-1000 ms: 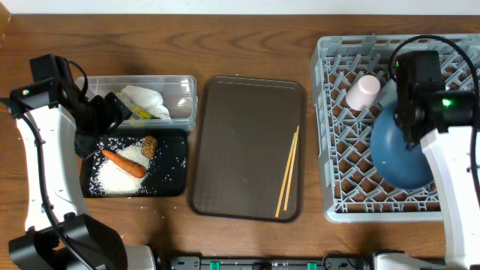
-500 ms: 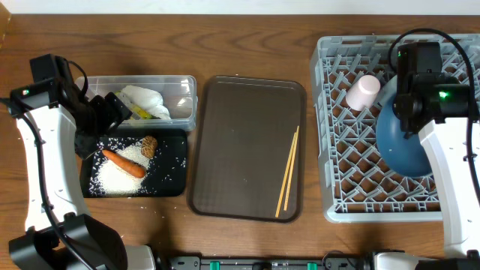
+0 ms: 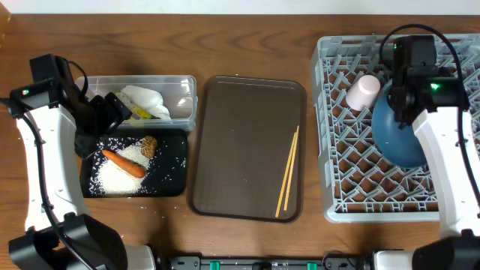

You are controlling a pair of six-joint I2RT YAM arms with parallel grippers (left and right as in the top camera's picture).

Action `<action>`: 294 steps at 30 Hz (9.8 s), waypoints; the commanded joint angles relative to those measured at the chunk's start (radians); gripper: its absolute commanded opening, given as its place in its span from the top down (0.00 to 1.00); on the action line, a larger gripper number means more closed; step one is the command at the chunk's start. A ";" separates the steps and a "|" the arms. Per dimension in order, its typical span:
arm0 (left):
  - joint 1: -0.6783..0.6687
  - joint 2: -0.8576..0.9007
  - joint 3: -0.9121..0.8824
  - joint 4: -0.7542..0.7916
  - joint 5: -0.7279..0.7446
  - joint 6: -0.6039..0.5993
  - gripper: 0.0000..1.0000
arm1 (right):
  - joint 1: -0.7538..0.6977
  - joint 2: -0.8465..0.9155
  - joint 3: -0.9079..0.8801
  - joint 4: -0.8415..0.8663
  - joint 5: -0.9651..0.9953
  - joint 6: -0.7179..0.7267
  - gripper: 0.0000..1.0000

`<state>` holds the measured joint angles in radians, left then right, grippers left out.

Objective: Sort waste into correct bins and load items into the dishwasher rack

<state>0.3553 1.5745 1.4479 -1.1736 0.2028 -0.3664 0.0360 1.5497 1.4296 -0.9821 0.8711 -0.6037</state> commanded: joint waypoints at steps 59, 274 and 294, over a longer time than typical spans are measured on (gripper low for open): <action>0.004 -0.015 0.000 -0.003 -0.006 0.002 0.02 | 0.045 0.047 0.014 -0.034 0.523 -0.106 0.99; 0.005 -0.015 0.000 -0.003 -0.006 0.002 0.02 | -0.722 0.003 -0.265 -0.222 -1.891 0.151 0.99; 0.005 -0.015 0.000 -0.003 -0.006 0.002 0.02 | -0.834 -0.002 -0.258 -0.363 -2.009 0.154 0.45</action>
<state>0.3553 1.5745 1.4479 -1.1736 0.2028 -0.3664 -0.7597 1.5372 1.1812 -1.3209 -1.0924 -0.4545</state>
